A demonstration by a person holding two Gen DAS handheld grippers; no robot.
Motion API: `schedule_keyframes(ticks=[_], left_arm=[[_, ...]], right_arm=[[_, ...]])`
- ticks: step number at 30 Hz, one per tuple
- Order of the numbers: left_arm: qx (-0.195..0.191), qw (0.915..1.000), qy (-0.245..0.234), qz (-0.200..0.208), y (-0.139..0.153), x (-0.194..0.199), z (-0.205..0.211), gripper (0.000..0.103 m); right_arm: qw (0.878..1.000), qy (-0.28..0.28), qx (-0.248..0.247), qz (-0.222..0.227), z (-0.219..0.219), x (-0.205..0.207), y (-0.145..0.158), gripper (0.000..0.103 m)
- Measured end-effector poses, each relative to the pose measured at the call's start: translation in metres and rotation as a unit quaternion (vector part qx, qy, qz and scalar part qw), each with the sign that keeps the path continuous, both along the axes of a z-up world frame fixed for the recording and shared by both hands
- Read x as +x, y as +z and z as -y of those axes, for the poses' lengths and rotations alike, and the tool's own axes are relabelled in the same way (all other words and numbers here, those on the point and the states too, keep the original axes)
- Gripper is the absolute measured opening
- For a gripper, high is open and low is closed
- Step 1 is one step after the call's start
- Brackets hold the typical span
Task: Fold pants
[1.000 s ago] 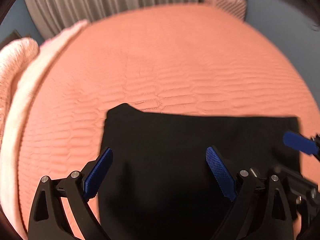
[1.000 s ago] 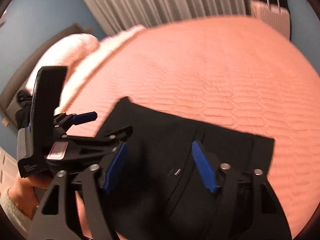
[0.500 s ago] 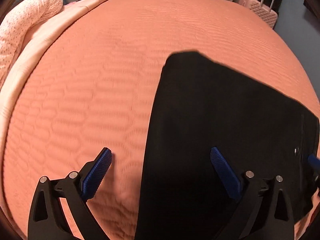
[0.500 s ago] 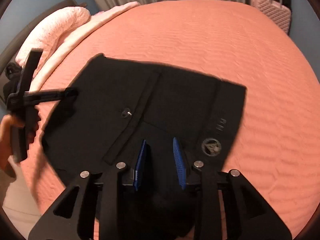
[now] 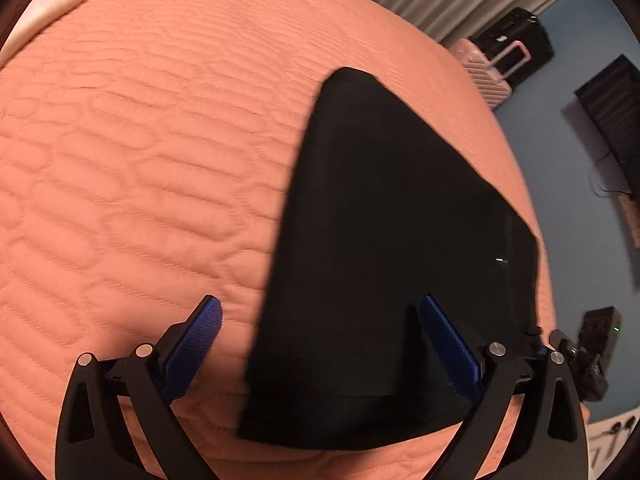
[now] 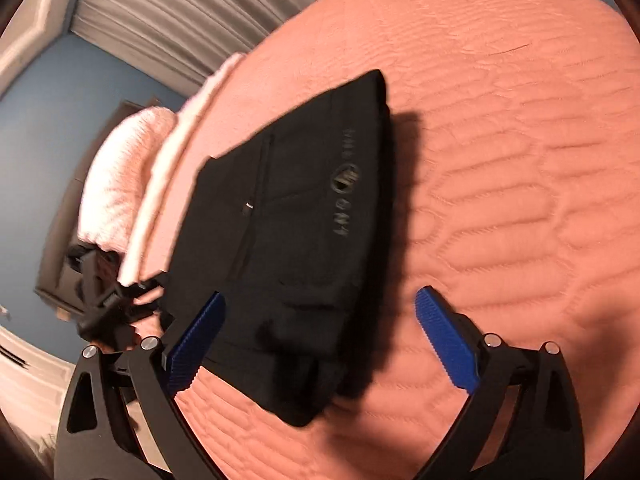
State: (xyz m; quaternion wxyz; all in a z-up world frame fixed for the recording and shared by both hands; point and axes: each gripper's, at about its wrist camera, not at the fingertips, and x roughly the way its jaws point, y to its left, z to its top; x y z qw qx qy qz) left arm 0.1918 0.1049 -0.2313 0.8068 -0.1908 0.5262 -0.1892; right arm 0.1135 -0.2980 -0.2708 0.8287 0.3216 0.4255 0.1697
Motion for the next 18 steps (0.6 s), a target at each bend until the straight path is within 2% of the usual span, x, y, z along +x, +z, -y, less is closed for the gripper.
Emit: schedule_keyframes(ticks=[2, 6, 8, 9, 10, 12, 13, 14, 15, 17, 18], left_arm=[[-0.027, 0.9995, -0.013, -0.002, 0.0, -0.003, 0.022, 0.097], [-0.016, 0.9997, -0.019, -0.002, -0.002, 0.008, 0.046, 0.097], [-0.053, 0.9984, -0.02, 0.001, -0.001, 0.009, 0.038, 0.096], [-0.073, 0.9973, -0.013, -0.001, 0.0, 0.007, 0.032, 0.092], [-0.075, 0.9971, -0.011, -0.003, -0.001, 0.007, 0.032, 0.087], [-0.062, 0.998, -0.003, -0.002, -0.001, 0.007, 0.03, 0.071], [-0.056, 0.9984, -0.002, -0.001, 0.0, 0.006, 0.03, 0.055], [-0.051, 0.9987, 0.0, -0.002, 0.001, 0.005, 0.031, 0.046], [-0.056, 0.9984, 0.0, -0.003, 0.003, 0.005, 0.028, 0.031], [-0.066, 0.9978, 0.002, -0.001, 0.009, 0.003, 0.024, 0.025], [-0.053, 0.9985, -0.003, 0.008, 0.017, 0.002, 0.028, 0.023]], right_arm=[[1.0, 0.009, 0.014, 0.001, -0.008, 0.005, -0.004, 0.095], [1.0, 0.016, 0.0, 0.006, -0.024, 0.015, -0.005, 0.095], [1.0, 0.014, 0.011, 0.012, -0.024, 0.017, -0.004, 0.094], [1.0, 0.014, 0.014, 0.013, -0.014, 0.011, -0.002, 0.093], [1.0, 0.015, 0.018, 0.014, -0.012, 0.01, -0.001, 0.088], [1.0, 0.013, 0.02, 0.004, -0.018, 0.018, -0.001, 0.055], [1.0, 0.008, 0.022, -0.003, -0.016, 0.021, -0.003, 0.033], [1.0, 0.006, 0.027, -0.003, -0.012, 0.022, -0.001, 0.028], [1.0, 0.006, 0.018, -0.001, -0.014, 0.023, 0.002, 0.027], [1.0, 0.012, -0.011, 0.006, -0.02, 0.023, 0.009, 0.026], [1.0, 0.015, -0.023, 0.013, -0.022, 0.022, 0.016, 0.025]])
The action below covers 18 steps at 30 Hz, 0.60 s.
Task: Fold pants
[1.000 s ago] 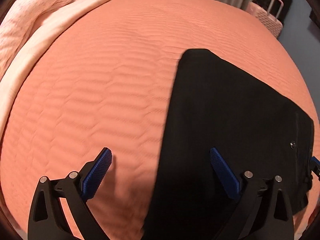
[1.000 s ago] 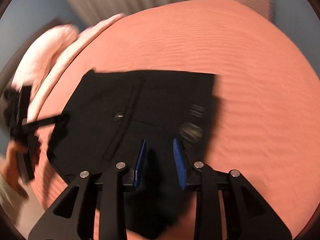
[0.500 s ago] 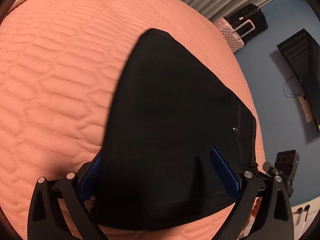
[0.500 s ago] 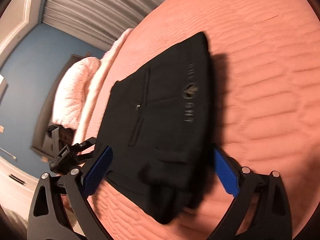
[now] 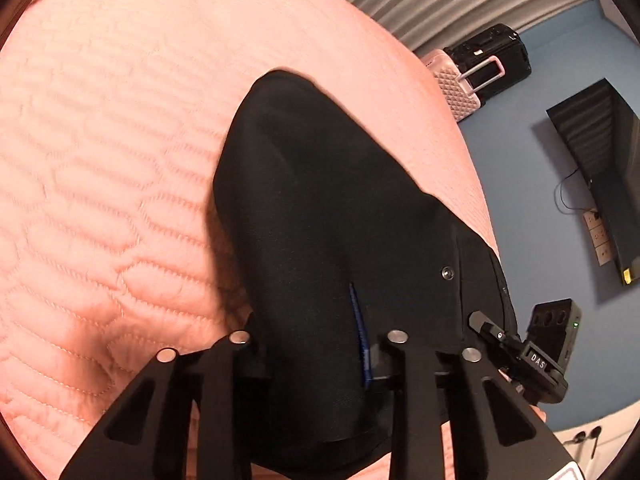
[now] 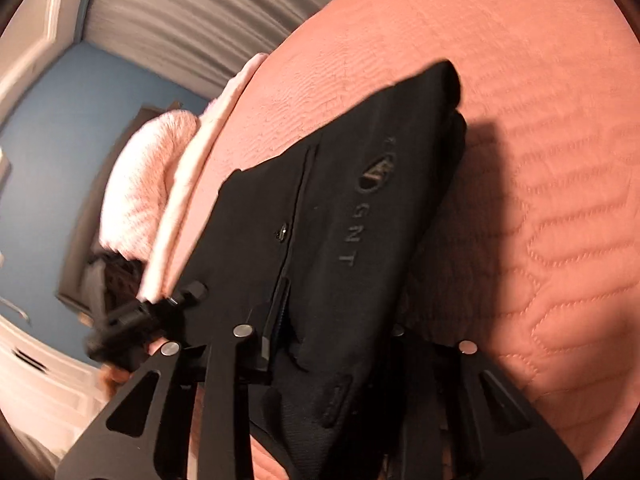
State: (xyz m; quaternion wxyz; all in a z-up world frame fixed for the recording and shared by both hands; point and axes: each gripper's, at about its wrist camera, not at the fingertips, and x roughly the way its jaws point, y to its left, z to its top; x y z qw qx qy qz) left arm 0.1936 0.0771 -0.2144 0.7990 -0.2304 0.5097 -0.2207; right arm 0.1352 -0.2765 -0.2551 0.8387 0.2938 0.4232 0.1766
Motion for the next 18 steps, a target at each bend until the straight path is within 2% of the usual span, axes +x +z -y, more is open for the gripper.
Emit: schedule_keyframes(ticks=[3, 7, 12, 15, 18], left_arm=[[0.017, 0.9991, -0.013, 0.036, 0.021, -0.004, 0.007, 0.02], [0.009, 0.9965, -0.015, 0.082, 0.063, 0.007, 0.013, 0.014], [0.016, 0.9906, -0.013, 0.135, 0.112, 0.04, 0.019, 0.014], [0.024, 0.9847, -0.006, 0.173, 0.137, 0.068, 0.028, 0.014], [0.031, 0.9817, 0.005, 0.188, 0.143, 0.103, 0.046, 0.014]], right_arm=[[0.999, 0.006, -0.029, 0.032, -0.006, -0.003, 0.026, 0.024], [0.995, 0.02, -0.061, 0.078, -0.01, 0.01, 0.069, 0.024], [0.985, 0.03, -0.099, 0.141, -0.008, 0.054, 0.127, 0.024], [0.978, 0.021, -0.115, 0.171, -0.001, 0.084, 0.147, 0.024], [0.979, 0.009, -0.113, 0.17, 0.004, 0.123, 0.143, 0.024]])
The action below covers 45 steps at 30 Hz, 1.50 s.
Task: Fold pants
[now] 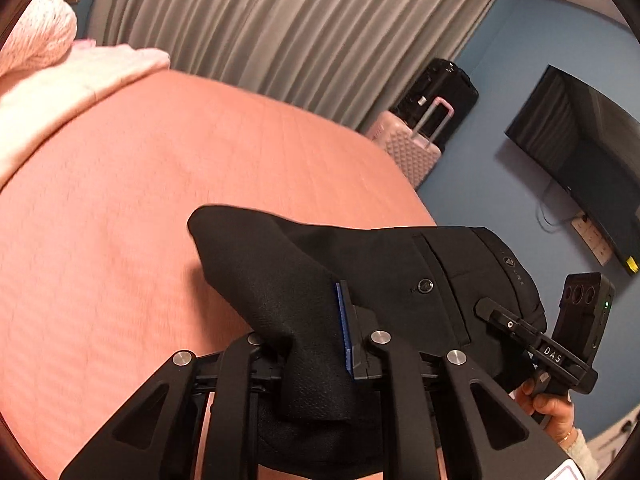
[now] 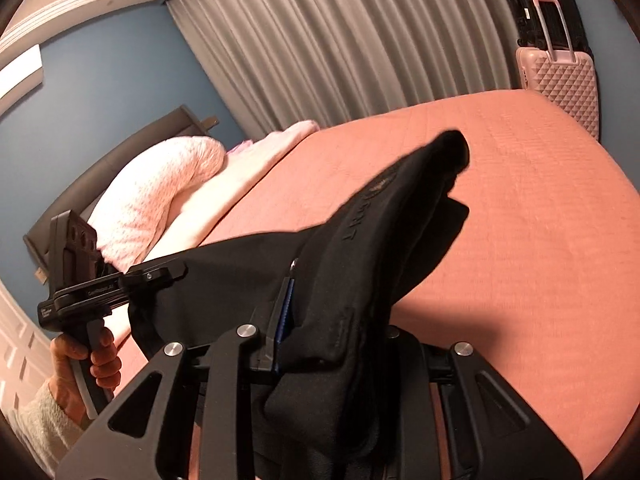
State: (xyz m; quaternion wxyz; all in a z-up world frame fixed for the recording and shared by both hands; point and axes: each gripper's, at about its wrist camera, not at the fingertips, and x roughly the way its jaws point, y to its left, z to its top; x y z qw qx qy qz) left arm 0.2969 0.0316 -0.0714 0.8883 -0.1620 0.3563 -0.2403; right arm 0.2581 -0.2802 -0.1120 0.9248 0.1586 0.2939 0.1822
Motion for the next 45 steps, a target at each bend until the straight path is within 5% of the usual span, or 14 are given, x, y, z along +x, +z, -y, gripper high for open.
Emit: schedule_keyframes(ticks=[3, 6, 8, 10, 12, 16, 19, 23, 25, 29, 35, 37, 42, 45], left_arm=[[0.029, 0.9991, 0.02, -0.024, -0.029, 0.039, 0.01, 0.022], [0.077, 0.9866, 0.068, -0.127, -0.101, 0.076, 0.01, 0.034], [0.071, 0.9779, 0.101, -0.169, -0.129, 0.076, -0.004, 0.038], [0.025, 0.9786, 0.152, -0.136, -0.128, 0.052, -0.035, 0.039], [0.027, 0.975, 0.197, -0.099, -0.116, 0.027, -0.06, 0.042], [0.024, 0.9793, 0.187, -0.074, -0.095, -0.01, -0.075, 0.048], [0.065, 0.9814, 0.163, -0.079, -0.089, -0.027, -0.057, 0.053], [0.21, 0.9707, 0.11, -0.035, -0.078, -0.047, 0.009, 0.054], [0.268, 0.9595, 0.087, -0.014, -0.077, -0.049, 0.039, 0.054], [0.277, 0.9579, 0.064, -0.037, -0.085, -0.028, 0.059, 0.054], [0.308, 0.9466, 0.072, -0.061, -0.107, 0.001, 0.069, 0.054], [0.313, 0.9449, 0.073, -0.063, -0.116, 0.009, 0.069, 0.055], [0.322, 0.9424, 0.077, -0.047, -0.12, 0.013, 0.073, 0.056], [0.32, 0.9429, 0.079, -0.048, -0.121, 0.013, 0.072, 0.057]], right_arm=[[0.998, -0.016, 0.006, -0.058, 0.006, 0.047, -0.042, 0.028], [0.981, -0.065, -0.038, -0.18, 0.017, 0.081, -0.11, 0.036], [0.983, -0.069, -0.007, -0.17, 0.03, 0.069, -0.124, 0.049], [0.985, -0.107, -0.004, -0.132, 0.045, 0.038, -0.111, 0.061], [0.987, -0.127, 0.001, -0.099, 0.058, 0.002, -0.097, 0.065], [0.986, -0.132, 0.061, -0.087, 0.072, -0.057, -0.082, 0.067], [0.983, -0.126, 0.096, -0.091, 0.061, -0.087, -0.081, 0.07], [0.989, -0.116, 0.021, -0.085, 0.019, -0.102, -0.076, 0.07], [0.992, -0.094, 0.008, -0.081, 0.0, -0.092, -0.074, 0.07], [0.997, -0.03, 0.007, -0.07, -0.036, -0.044, -0.061, 0.068], [0.99, -0.042, -0.055, -0.119, -0.036, 0.024, -0.097, 0.058], [0.988, -0.046, -0.07, -0.126, -0.029, 0.029, -0.107, 0.049], [0.992, -0.056, -0.056, -0.099, -0.03, 0.01, -0.092, 0.051], [0.986, -0.031, -0.11, -0.12, -0.042, 0.016, -0.111, 0.05]])
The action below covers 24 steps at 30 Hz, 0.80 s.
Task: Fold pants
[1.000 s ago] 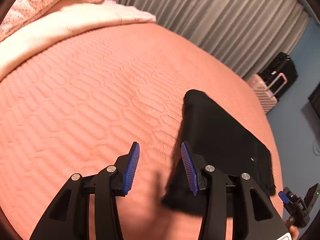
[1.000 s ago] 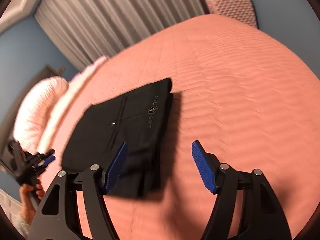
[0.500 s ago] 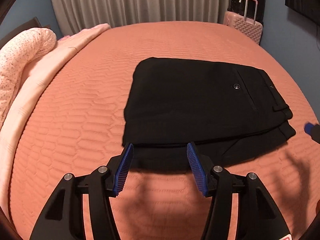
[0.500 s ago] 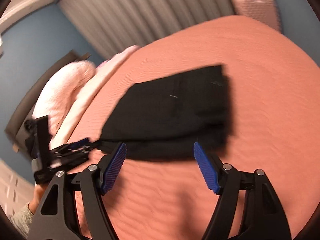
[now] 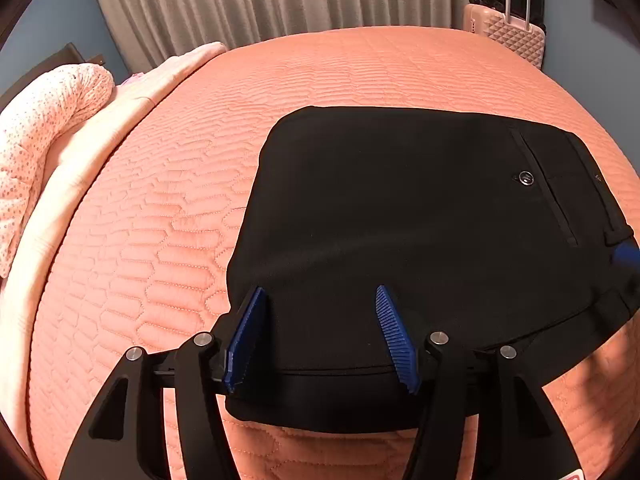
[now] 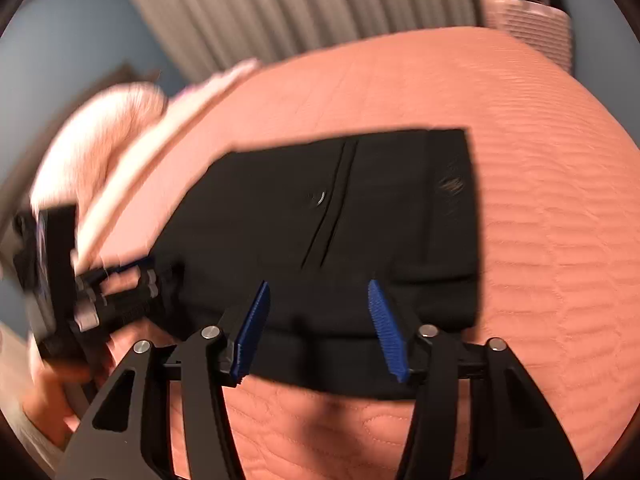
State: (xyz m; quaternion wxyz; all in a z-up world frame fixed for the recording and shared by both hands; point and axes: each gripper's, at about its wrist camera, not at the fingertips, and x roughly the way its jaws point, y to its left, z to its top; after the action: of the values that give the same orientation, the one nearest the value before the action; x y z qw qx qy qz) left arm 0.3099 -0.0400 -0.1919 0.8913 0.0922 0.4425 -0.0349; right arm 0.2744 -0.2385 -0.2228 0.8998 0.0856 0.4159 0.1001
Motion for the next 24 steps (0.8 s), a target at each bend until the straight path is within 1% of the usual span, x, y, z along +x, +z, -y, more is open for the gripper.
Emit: schedule_keyframes(ticks=[1, 2, 4, 6, 8, 10, 11, 12, 13, 14, 15, 16, 17, 18, 19, 20, 21, 22, 23, 24], left_arm=[[-0.002, 1.0, 0.0, -0.001, 0.0, 0.0, -0.001, 0.058], [-0.002, 1.0, 0.001, -0.001, 0.0, 0.001, -0.001, 0.059], [0.002, 1.0, 0.001, -0.002, 0.001, 0.002, -0.001, 0.062], [0.006, 1.0, 0.001, -0.002, 0.001, 0.003, -0.002, 0.063], [0.011, 0.9999, -0.003, 0.003, 0.001, 0.003, -0.003, 0.065], [0.024, 0.9996, 0.008, 0.009, 0.003, -0.001, -0.01, 0.065], [0.027, 0.9995, 0.017, 0.008, 0.003, -0.003, -0.018, 0.065], [0.021, 0.9995, 0.022, 0.003, 0.002, -0.004, -0.026, 0.067], [0.006, 0.9995, 0.03, -0.007, 0.002, -0.003, -0.036, 0.071], [-0.019, 0.9989, 0.039, -0.018, 0.001, -0.003, -0.048, 0.072], [-0.067, 0.996, 0.047, -0.036, -0.001, -0.002, -0.063, 0.074], [-0.107, 0.9912, 0.054, -0.056, -0.005, 0.001, -0.074, 0.075], [-0.134, 0.9869, 0.058, -0.069, -0.008, 0.004, -0.08, 0.075], [-0.178, 0.9781, 0.061, -0.089, -0.013, 0.008, -0.087, 0.075], [-0.214, 0.9691, 0.062, -0.107, -0.018, 0.012, -0.092, 0.076], [-0.232, 0.9641, 0.067, -0.11, -0.019, 0.015, -0.094, 0.077], [-0.241, 0.9624, 0.065, -0.107, -0.018, 0.016, -0.093, 0.081], [-0.251, 0.9601, 0.057, -0.109, -0.018, 0.019, -0.092, 0.081], [-0.27, 0.9545, 0.043, -0.119, -0.019, 0.023, -0.088, 0.081], [-0.281, 0.9507, 0.041, -0.125, -0.02, 0.024, -0.084, 0.083]], right_arm=[[1.0, 0.0, 0.006, 0.002, 0.003, 0.0, -0.004, 0.049], [1.0, -0.009, 0.027, 0.006, 0.01, -0.002, -0.004, 0.048], [0.999, -0.023, 0.038, 0.01, 0.014, -0.008, 0.002, 0.048], [0.999, -0.031, 0.03, 0.019, 0.014, -0.015, 0.009, 0.048], [0.998, -0.049, 0.013, 0.025, 0.019, -0.024, 0.014, 0.049], [0.997, -0.076, 0.014, 0.021, 0.035, -0.035, 0.017, 0.049], [0.996, -0.087, 0.023, 0.015, 0.045, -0.04, 0.016, 0.05], [0.995, -0.093, 0.043, 0.004, 0.057, -0.046, 0.012, 0.05], [0.994, -0.096, 0.06, -0.006, 0.066, -0.05, 0.008, 0.05], [0.992, -0.099, 0.078, -0.014, 0.074, -0.052, 0.004, 0.05], [0.989, -0.101, 0.106, -0.024, 0.082, -0.054, -0.003, 0.051], [0.986, -0.101, 0.13, -0.032, 0.088, -0.052, -0.009, 0.051], [0.983, -0.104, 0.149, -0.039, 0.093, -0.051, -0.015, 0.051], [0.979, -0.108, 0.164, -0.049, 0.098, -0.048, -0.021, 0.051], [0.978, -0.107, 0.171, -0.051, 0.1, -0.044, -0.023, 0.051], [0.977, -0.107, 0.177, -0.051, 0.097, -0.037, -0.025, 0.052], [0.975, -0.11, 0.187, -0.053, 0.098, -0.031, -0.027, 0.055], [0.972, -0.111, 0.199, -0.052, 0.099, -0.027, -0.028, 0.066], [0.968, -0.111, 0.221, -0.048, 0.1, -0.022, -0.029, 0.073], [0.965, -0.108, 0.236, -0.048, 0.101, -0.018, -0.03, 0.076]])
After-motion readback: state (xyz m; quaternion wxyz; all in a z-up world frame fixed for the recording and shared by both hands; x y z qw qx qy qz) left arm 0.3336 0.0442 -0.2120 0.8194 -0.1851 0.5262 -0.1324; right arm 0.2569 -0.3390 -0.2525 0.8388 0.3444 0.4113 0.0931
